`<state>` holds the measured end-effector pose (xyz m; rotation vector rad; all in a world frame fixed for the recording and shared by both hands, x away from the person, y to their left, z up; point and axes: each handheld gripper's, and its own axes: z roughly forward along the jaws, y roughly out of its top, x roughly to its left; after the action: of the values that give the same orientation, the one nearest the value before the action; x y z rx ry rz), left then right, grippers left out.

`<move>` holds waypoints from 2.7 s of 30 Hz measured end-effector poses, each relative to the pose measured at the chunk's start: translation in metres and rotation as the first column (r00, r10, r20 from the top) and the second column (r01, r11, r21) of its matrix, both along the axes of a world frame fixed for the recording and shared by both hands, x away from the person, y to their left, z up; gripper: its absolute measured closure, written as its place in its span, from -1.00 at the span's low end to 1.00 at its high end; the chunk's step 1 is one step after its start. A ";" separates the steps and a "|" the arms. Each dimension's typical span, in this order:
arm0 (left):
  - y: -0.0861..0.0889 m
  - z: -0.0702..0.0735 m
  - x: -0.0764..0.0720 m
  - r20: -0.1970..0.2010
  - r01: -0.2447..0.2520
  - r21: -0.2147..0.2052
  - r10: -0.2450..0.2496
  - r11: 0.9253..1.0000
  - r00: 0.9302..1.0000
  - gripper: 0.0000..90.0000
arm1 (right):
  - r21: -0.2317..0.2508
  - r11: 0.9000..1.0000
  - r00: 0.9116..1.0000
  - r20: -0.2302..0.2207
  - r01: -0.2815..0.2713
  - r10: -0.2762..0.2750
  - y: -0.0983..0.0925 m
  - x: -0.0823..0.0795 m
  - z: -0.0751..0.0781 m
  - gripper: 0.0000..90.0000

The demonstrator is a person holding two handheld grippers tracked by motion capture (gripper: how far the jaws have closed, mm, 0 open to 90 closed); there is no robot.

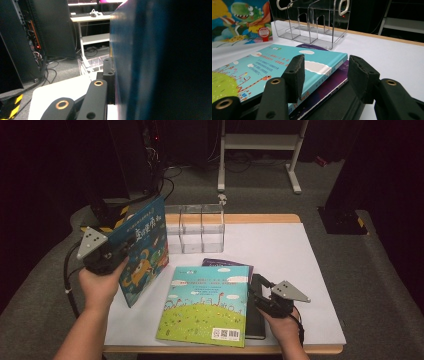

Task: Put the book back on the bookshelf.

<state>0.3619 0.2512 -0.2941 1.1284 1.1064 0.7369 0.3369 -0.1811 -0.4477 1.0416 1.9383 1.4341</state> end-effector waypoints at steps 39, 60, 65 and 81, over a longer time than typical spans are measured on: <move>-0.043 -0.004 0.111 0.059 -0.167 -0.066 0.171 0.984 0.983 0.85 | 0.039 0.999 1.000 0.023 0.004 -0.005 -0.011 -0.003 0.006 0.10; -0.046 -0.019 0.138 0.070 -0.240 -0.061 0.244 0.969 0.967 0.85 | 0.083 0.996 1.000 0.021 -0.012 0.010 -0.013 -0.005 0.010 0.13; -0.047 -0.023 0.142 0.071 -0.250 -0.061 0.254 0.966 0.965 0.85 | 0.086 0.996 1.000 0.022 -0.014 0.013 -0.013 -0.006 0.011 0.13; -0.047 -0.035 0.140 0.101 -0.269 -0.052 0.273 0.962 0.957 0.84 | 0.088 0.996 1.000 0.022 -0.020 0.019 -0.014 -0.006 0.011 0.13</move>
<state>0.5021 0.2046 -0.3295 0.9030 1.1921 0.9760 0.3306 -0.1949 -0.4369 1.0453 1.8900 1.5482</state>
